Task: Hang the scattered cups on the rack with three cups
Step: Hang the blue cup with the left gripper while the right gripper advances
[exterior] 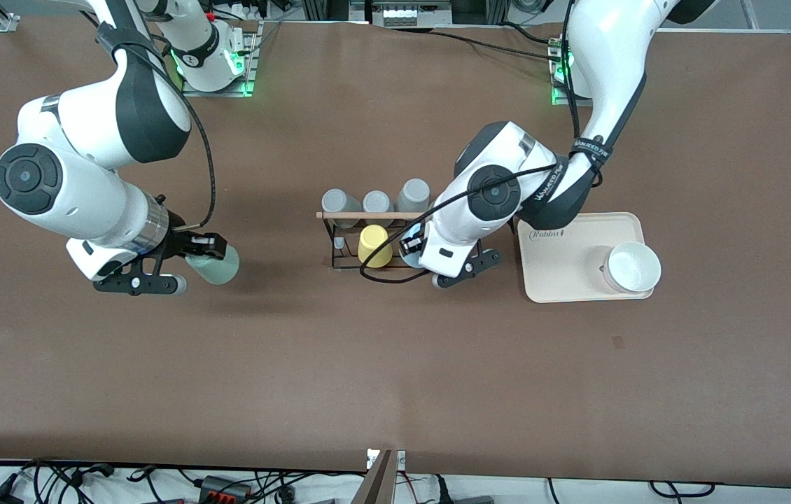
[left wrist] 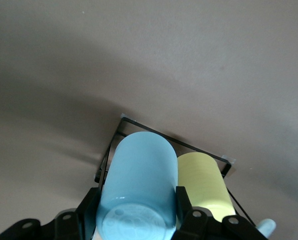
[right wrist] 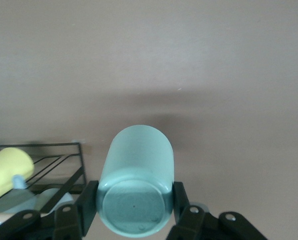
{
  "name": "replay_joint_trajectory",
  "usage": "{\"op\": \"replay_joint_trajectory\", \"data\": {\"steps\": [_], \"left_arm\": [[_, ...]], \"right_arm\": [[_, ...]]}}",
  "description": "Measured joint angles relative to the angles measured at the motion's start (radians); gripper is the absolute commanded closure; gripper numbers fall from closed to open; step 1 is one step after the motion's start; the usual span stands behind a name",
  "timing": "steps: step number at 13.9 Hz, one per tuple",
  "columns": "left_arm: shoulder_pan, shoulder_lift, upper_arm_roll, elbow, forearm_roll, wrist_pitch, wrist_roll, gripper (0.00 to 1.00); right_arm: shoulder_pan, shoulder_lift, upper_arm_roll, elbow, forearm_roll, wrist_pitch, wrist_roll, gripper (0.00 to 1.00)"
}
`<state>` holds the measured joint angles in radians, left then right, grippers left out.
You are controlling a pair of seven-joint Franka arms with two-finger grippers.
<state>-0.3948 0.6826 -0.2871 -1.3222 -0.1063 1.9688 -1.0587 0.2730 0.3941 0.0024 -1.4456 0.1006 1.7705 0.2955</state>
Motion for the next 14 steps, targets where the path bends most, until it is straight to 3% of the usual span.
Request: {"op": "replay_joint_trajectory", "data": {"steps": [1, 2, 3, 6, 9, 14], "left_arm": [[-0.007, 0.011, 0.0, 0.0, 0.008, 0.0, 0.0, 0.85], [-0.012, 0.022, 0.0, 0.0, 0.011, 0.0, 0.0, 0.46], [-0.015, 0.029, 0.001, 0.0, 0.012, 0.001, 0.0, 0.0], [0.017, 0.029, 0.013, 0.019, 0.016, 0.002, 0.001, 0.0], [0.122, 0.0, 0.017, 0.055, 0.022, -0.014, 0.012, 0.0], [0.301, -0.173, 0.017, 0.075, 0.024, -0.304, 0.216, 0.0]], "right_arm": [[0.008, 0.0, 0.0, 0.0, 0.01, 0.0, 0.0, 0.66], [0.019, 0.002, 0.0, 0.0, 0.013, 0.001, 0.0, 0.66], [0.033, 0.005, 0.001, 0.0, 0.014, 0.001, 0.001, 0.66], [0.078, 0.022, 0.001, 0.0, 0.014, 0.003, 0.014, 0.66], [0.123, 0.049, 0.002, 0.001, 0.015, 0.041, 0.045, 0.66], [0.241, 0.108, 0.003, 0.049, 0.015, 0.121, 0.227, 0.66]]}}
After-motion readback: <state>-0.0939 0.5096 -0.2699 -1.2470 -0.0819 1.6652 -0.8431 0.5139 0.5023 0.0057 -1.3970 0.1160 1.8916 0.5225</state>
